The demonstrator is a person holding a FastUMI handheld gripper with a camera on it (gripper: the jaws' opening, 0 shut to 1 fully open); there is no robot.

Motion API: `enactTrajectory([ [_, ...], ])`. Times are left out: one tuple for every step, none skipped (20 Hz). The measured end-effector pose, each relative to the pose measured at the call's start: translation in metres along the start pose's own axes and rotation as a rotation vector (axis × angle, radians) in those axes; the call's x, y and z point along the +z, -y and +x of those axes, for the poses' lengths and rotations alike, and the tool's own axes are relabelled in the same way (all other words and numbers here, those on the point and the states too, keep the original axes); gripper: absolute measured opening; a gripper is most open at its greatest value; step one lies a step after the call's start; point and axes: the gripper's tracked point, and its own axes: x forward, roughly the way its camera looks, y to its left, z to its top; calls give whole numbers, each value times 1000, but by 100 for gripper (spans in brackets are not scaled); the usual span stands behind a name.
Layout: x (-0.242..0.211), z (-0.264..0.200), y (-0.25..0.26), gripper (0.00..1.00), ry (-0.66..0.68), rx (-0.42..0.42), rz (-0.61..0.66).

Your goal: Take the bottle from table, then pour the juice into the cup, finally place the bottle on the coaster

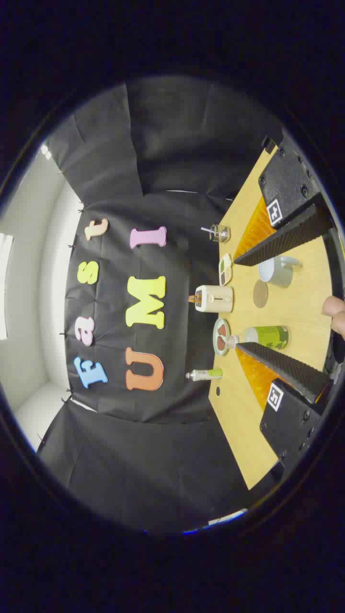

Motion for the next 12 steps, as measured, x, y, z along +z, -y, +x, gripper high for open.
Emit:
enactTrajectory([
  [-1,1,1,100,-3,-1,6],
  [-3,2,0,100,-9,4,12],
  [-4,3,-2,100,-11,14,16],
  [-4,5,-3,100,-12,20,22],
  [-5,7,-2,100,-13,23,28],
  [-6,8,-2,100,-16,24,32],
  [-6,9,-2,100,-18,26,34],
  [-7,10,-3,100,-17,28,34],
  [-8,10,-4,100,-17,30,37],
  [-8,12,-5,100,-18,33,39],
  [-9,13,-6,100,-20,38,42],
  [-9,14,-8,100,-21,45,45],
])
